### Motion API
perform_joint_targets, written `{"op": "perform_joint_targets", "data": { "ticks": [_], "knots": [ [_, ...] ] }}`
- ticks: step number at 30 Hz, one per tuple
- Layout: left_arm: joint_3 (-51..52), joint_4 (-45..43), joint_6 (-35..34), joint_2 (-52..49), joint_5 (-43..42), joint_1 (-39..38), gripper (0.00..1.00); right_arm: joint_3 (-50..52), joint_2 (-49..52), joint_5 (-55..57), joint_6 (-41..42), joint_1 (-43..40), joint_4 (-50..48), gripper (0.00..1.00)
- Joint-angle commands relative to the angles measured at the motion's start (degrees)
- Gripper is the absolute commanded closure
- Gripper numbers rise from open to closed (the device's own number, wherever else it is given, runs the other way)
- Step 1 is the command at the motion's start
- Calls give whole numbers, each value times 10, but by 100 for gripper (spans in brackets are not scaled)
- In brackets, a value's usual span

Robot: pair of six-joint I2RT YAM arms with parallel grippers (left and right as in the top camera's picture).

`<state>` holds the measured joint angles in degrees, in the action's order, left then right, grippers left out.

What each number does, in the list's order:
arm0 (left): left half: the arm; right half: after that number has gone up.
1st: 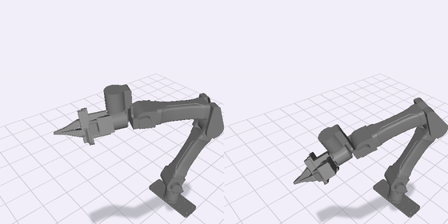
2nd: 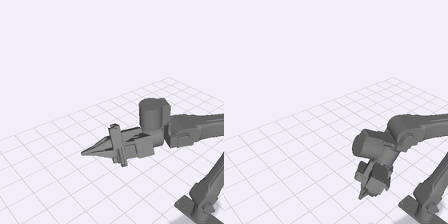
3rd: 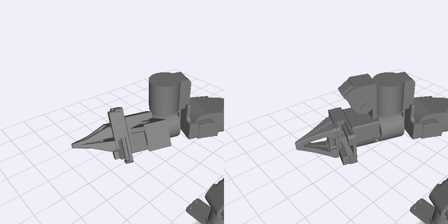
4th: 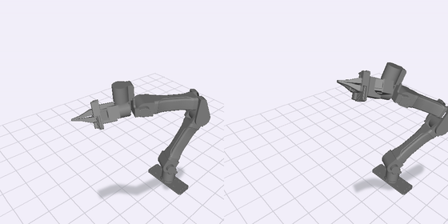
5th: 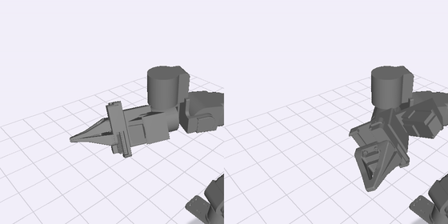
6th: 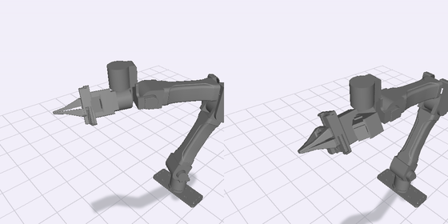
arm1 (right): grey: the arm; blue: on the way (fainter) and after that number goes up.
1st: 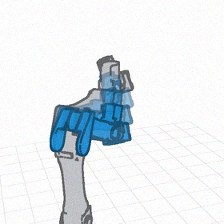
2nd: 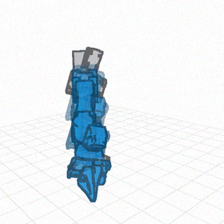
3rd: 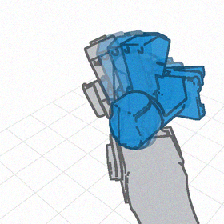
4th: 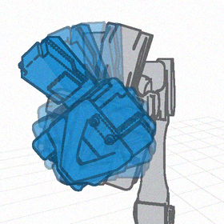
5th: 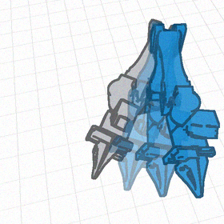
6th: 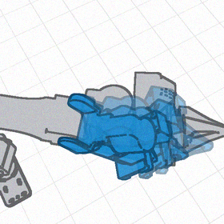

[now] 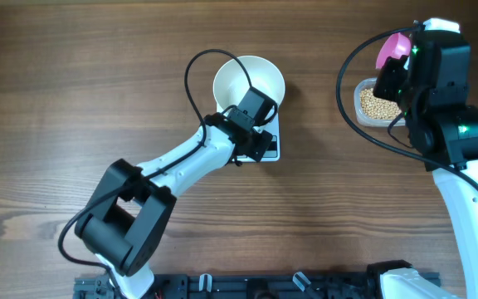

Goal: Scoop item into bowl and weigh 150g on scale

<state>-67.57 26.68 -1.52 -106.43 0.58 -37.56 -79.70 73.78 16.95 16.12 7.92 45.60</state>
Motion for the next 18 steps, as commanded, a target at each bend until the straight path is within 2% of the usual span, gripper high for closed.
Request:
{"op": "perform_joint_targets", "data": {
  "ticks": [1,18],
  "knots": [
    [3,-6,11,-24,8,-2,96,-5,-1,-4,-9,-1,-3,96],
    [3,5,6,-42,7,-3,96,-5,-1,-4,-10,-1,-7,96]
  ]
}}
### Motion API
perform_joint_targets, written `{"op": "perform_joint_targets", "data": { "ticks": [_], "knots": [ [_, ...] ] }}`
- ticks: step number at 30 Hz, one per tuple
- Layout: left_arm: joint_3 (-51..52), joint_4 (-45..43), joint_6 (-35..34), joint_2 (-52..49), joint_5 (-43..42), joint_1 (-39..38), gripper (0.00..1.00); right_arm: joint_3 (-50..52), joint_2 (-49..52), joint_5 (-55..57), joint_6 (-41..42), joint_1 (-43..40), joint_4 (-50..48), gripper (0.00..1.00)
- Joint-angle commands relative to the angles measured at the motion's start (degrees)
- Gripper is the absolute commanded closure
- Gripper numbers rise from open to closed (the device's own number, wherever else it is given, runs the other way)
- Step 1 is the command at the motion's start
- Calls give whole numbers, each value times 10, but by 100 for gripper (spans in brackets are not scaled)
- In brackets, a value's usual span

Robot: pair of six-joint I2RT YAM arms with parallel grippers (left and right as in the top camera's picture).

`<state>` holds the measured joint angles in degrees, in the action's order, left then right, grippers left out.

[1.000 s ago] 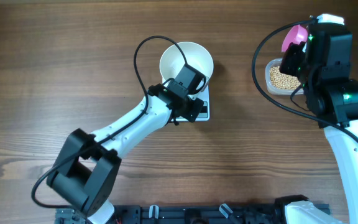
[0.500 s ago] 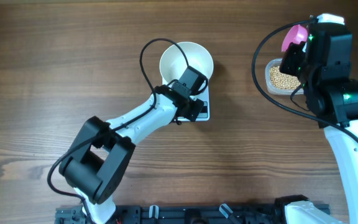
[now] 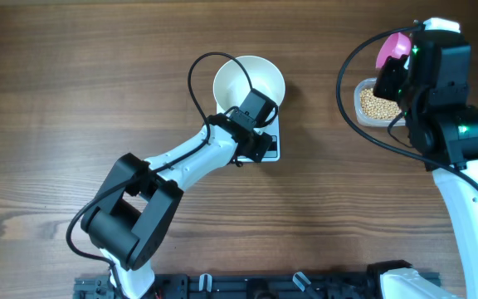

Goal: Scoop item into bowl and weigh 150g on scale

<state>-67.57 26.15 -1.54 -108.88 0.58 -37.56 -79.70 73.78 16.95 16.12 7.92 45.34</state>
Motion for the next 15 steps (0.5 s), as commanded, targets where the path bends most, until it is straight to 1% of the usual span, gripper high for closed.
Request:
{"op": "perform_joint_targets", "data": {
  "ticks": [1,15],
  "knots": [
    [3,14,7,-17,7,-4,96,-5,-1,-4,-9,-1,-5,96],
    [13,14,-7,-21,13,-14,96,-5,-1,-4,-9,-1,-7,96]
  ]
}}
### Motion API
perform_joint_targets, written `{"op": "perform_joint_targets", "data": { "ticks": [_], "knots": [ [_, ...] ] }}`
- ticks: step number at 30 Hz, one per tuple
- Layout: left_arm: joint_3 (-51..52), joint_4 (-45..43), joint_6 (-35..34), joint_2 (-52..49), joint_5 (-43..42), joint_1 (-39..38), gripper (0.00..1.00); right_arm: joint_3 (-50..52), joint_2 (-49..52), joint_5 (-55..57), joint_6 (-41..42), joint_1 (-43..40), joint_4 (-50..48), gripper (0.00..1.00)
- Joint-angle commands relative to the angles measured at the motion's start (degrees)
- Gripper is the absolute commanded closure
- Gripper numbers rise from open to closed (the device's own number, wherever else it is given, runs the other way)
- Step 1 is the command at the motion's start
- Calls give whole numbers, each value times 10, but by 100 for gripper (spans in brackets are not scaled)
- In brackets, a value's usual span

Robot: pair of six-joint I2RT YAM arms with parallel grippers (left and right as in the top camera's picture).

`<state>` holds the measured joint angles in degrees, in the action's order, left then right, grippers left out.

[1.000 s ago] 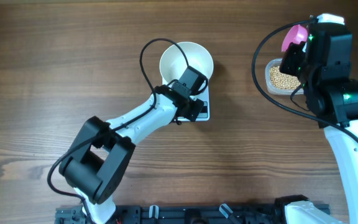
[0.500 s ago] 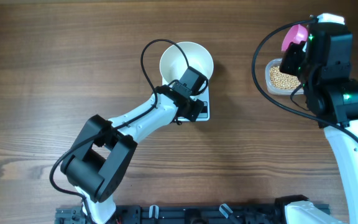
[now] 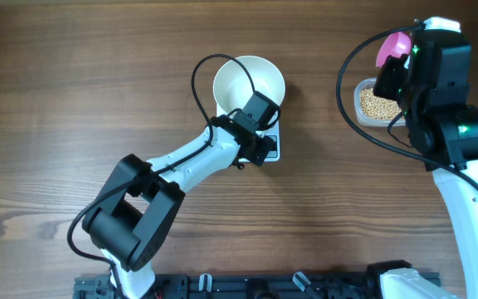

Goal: Scoop item into bowl and weigh 150g on scale

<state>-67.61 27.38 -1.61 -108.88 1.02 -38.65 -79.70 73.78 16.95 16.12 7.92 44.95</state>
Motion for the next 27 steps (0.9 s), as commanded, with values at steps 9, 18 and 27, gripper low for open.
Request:
{"op": "perform_joint_targets", "data": {
  "ticks": [9,18,27],
  "knots": [
    [-23,28,-23,55,23,-3,96,-5,-1,-6,-9,-1,-4,96],
    [-27,142,19,228,27,36,96,-5,-1,-6,-10,-1,-4,96],
    [-27,199,33,225,-1,76,96,-5,-1,-6,-11,-1,-7,96]
  ]
}}
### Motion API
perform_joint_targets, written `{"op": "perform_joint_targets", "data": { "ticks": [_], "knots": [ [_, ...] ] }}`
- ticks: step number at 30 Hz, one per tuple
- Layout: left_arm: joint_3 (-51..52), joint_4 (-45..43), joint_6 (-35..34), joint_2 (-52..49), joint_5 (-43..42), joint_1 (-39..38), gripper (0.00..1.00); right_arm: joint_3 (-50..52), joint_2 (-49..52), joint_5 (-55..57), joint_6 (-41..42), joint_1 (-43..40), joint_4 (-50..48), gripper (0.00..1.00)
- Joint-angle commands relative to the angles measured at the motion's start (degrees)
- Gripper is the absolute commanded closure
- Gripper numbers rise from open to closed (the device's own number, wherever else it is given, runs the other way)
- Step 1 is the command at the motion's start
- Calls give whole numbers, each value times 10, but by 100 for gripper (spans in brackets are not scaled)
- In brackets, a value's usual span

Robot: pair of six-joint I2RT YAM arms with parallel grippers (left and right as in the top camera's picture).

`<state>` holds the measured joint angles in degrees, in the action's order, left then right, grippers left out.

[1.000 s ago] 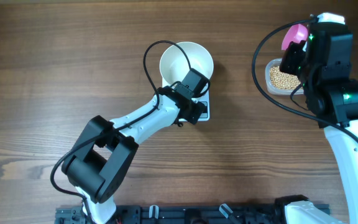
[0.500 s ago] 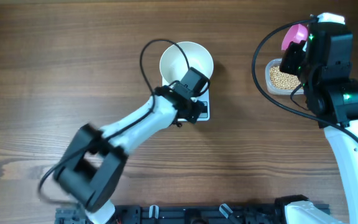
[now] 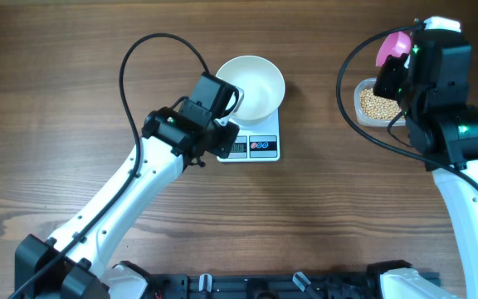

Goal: Scoop item into bowl and weigh 150g on scale

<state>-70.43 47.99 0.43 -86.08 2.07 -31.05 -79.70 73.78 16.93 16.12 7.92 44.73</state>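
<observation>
A white bowl (image 3: 254,83) stands empty on the small white scale (image 3: 265,146), whose display and buttons show at its front edge. My left gripper (image 3: 232,95) is at the bowl's left rim; its fingers are too small to tell whether they are open or shut. At the far right, my right gripper (image 3: 391,73) is mostly hidden under its wrist and holds a pink scoop (image 3: 394,45). The scoop hangs just behind a clear container of yellow grains (image 3: 372,103).
The wooden table (image 3: 73,75) carries only the scale, bowl and grain container. The left arm's black cable (image 3: 152,41) loops up over the table left of the bowl. The right arm's cable (image 3: 344,91) curves around the container's left side.
My left gripper has moved from over the scale's front, where it covered the display, to the bowl's left rim. The display and buttons are now uncovered. The right arm has not moved.
At all three earlier moments my left gripper sat low over the scale's front panel, just below the bowl, shifting only slightly. Now it is off the panel and beside the bowl. My right gripper held the pink scoop by the grain container throughout.
</observation>
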Motion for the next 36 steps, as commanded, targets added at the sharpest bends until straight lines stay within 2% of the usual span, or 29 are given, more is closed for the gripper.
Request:
{"op": "perform_joint_targets", "data": {
  "ticks": [1,4,9,16,19,20,21,23,32,36],
  "knots": [
    [1,-7,14,-3,-11,0,96,-5,-1,-5,-12,-1,-8,96],
    [1,-6,28,-3,-9,1,96,-5,3,-16,-31,-1,-38,96],
    [1,-10,69,-3,-9,0,94,-5,29,-82,-171,-1,-90,96],
    [1,-9,70,-5,-9,2,96,-5,77,-97,-238,-1,-194,96],
    [1,-23,69,-12,-9,9,95,-5,111,-97,-239,-1,-247,96],
    [1,-25,69,-12,-9,10,91,-5,120,-94,-239,-1,-263,96],
    [1,-26,69,-12,-9,10,81,-5,121,-93,-239,-1,-275,96],
    [1,-26,69,-12,-9,10,0,-5,122,-93,-239,-1,-298,96],
    [1,-25,69,-12,-9,10,0,-7,121,-85,-218,-1,-310,96],
    [1,-25,69,-12,-9,10,0,-14,120,-144,-258,-4,-309,96]
  ]
}}
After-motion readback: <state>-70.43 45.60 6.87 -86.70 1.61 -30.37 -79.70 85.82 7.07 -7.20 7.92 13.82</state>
